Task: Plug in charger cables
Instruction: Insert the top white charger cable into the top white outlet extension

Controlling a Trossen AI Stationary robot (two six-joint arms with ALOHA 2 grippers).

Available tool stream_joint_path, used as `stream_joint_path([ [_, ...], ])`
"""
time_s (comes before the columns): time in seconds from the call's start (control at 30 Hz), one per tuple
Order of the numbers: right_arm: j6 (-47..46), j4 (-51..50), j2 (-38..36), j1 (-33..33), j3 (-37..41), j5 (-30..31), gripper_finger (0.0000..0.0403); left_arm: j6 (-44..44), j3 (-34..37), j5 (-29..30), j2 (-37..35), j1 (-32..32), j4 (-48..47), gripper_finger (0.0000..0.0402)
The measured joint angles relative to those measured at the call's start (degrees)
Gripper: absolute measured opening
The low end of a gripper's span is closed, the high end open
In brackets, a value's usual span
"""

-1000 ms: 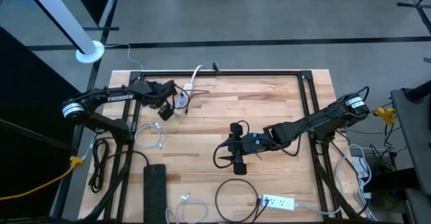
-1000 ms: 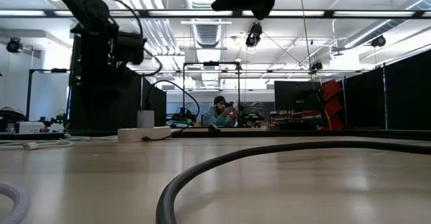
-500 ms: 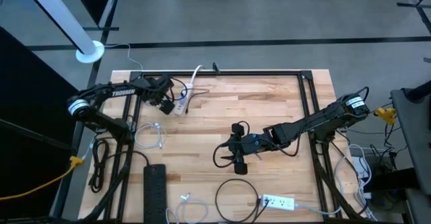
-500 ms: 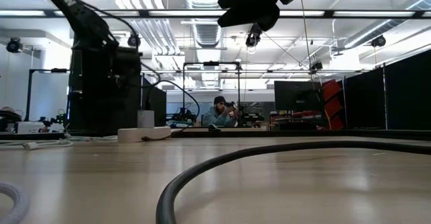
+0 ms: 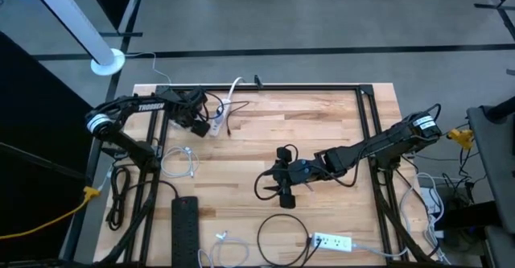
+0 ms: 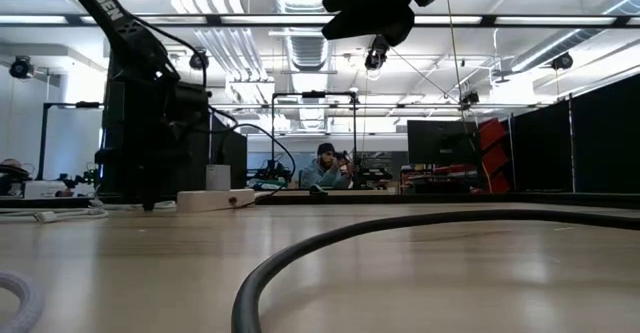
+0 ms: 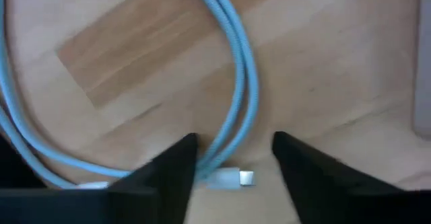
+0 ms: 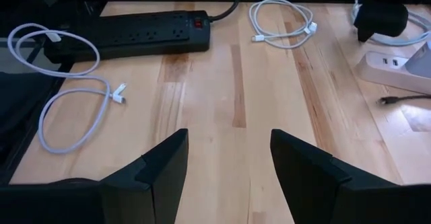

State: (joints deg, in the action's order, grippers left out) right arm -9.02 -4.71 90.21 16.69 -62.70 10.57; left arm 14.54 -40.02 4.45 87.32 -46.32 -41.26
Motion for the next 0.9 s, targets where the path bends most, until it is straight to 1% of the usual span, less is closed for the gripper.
stream_joint_path([
  [0.1,0.0,0.6,0.0,0.0,0.0,0.0,0.0195,-0.4,0.3,0.1,-0.6,0.0,-1.0,0.0045],
  [0.13,0.0,0.7,0.0,0.0,0.0,0.0,0.0195,-0.4,0.4,0.5,-0.7,0.0,-1.3,0.0025],
  [0.17,0.0,0.7,0.0,0.0,0.0,0.0,0.0195,-0.5,0.4,0.7,-0.8,0.0,-1.3,0.0015],
  [0.27,0.1,0.6,0.0,0.0,-0.3,0.0,0.0195,-1.0,0.5,0.2,-1.9,0.2,-1.7,0.0009],
  [0.33,1.0,0.7,0.0,-0.1,-0.8,0.0,0.0195,-1.8,0.7,-1.5,-3.5,0.3,-3.1,0.0004],
  [0.43,3.3,0.7,0.0,-0.3,-1.7,0.1,0.0195,-2.3,0.1,-3.3,-7.7,0.6,-7.4,0.0002],
  [0.53,5.9,2.4,-0.1,-1.0,-1.9,0.0,0.0195,-3.1,-1.2,-3.5,-14.1,1.2,-10.1,0.0001],
  [0.6,6.9,4.1,0.0,-2.1,-1.9,0.0,0.0195,-3.9,-1.7,-6.4,-18.7,2.4,-11.6,0.0001],
  [0.73,9.0,7.5,1.9,-5.0,-1.9,0.0,0.0195,-5.1,-2.4,-13.3,-29.4,5.6,-10.6,0.0001],
  [0.8,9.7,10.9,3.8,-6.8,-1.8,-0.1,0.0195,-5.1,-2.4,-16.2,-34.5,7.6,-7.4,0.0001],
  [0.9,10.2,18.9,7.7,-8.9,-1.8,-0.5,0.0195,-3.4,-2.2,-20.8,-41.2,10.6,-1.0,0.0],
])
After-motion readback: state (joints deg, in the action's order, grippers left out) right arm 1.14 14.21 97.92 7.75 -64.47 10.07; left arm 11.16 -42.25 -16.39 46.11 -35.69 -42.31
